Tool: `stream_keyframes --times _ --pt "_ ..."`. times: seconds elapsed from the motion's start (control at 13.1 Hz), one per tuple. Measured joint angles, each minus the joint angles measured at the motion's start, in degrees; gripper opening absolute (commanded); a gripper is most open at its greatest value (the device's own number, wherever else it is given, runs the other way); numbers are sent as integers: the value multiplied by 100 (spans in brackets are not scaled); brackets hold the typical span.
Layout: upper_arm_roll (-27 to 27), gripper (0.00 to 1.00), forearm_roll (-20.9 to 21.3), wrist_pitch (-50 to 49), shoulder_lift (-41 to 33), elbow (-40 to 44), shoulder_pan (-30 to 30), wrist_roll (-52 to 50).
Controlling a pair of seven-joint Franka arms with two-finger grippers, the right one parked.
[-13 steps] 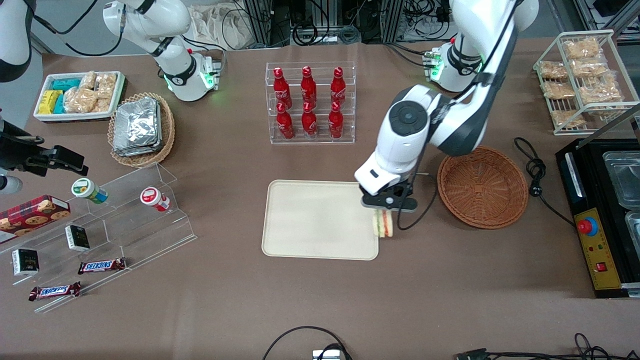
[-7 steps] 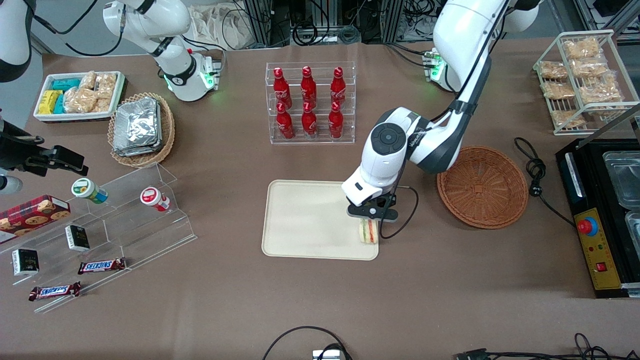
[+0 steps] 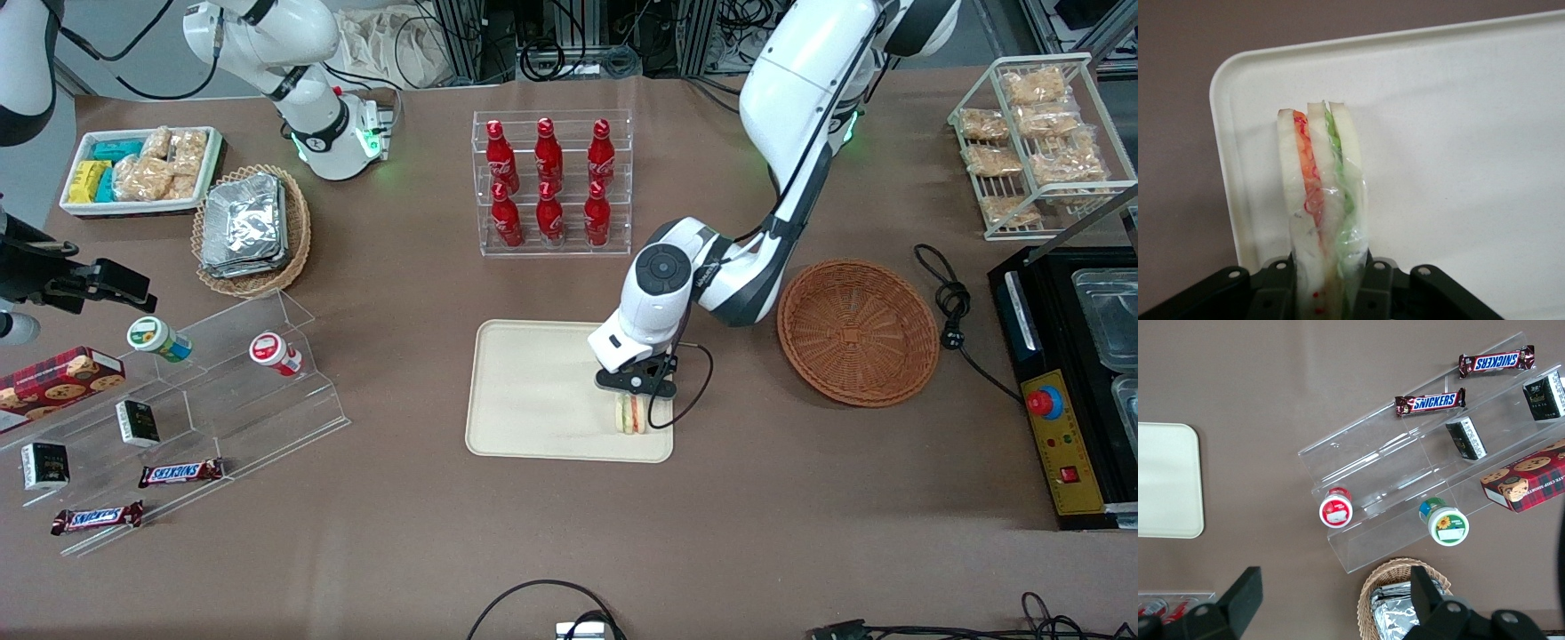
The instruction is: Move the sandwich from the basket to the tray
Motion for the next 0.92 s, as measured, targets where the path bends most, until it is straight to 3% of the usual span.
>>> stream_keyframes --times 0.08,0.15,0.23,0.92 --pt "0 46 0 11 46 21 0 0" --pt "0 80 0 10 58 44 0 0" --pt "-1 100 0 9 58 46 0 0" --pt "18 100 -99 -34 13 356 9 -526"
